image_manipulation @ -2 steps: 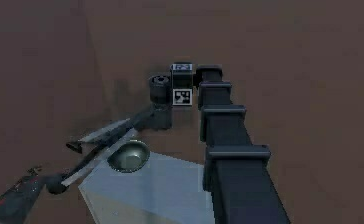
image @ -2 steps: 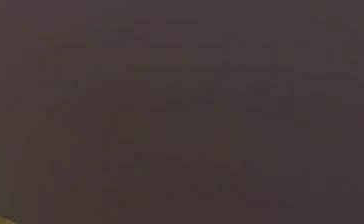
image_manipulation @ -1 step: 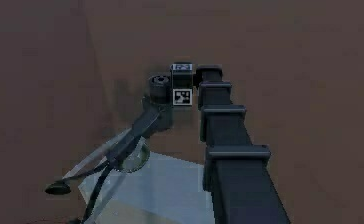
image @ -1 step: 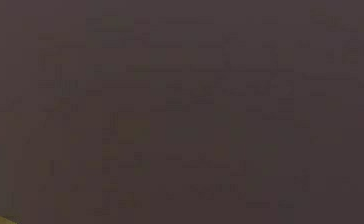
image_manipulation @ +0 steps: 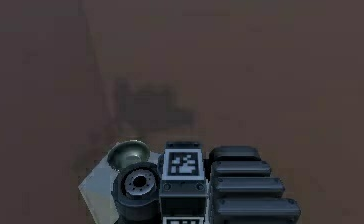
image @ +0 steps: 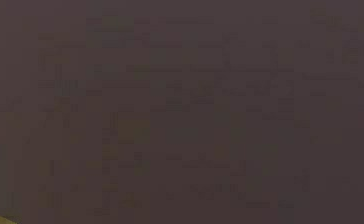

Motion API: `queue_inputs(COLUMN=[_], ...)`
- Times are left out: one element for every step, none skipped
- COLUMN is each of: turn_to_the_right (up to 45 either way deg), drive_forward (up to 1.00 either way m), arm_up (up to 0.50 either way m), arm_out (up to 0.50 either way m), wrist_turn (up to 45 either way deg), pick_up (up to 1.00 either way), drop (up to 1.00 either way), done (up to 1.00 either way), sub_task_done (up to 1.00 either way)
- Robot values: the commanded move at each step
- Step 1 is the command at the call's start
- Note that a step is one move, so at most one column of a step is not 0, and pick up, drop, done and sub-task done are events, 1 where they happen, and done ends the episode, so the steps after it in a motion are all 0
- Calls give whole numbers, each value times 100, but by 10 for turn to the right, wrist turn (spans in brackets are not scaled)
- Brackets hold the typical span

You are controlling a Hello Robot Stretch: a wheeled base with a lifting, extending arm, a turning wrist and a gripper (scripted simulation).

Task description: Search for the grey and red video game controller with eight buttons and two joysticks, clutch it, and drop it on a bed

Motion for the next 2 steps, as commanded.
queue_inputs(turn_to_the_right=[-450,-450], drive_forward=[0,0], arm_up=[0,0], arm_out=[0,0], wrist_turn=[0,0], pick_up=[0,0], drop=[0,0], done=[0,0], sub_task_done=[0,0])
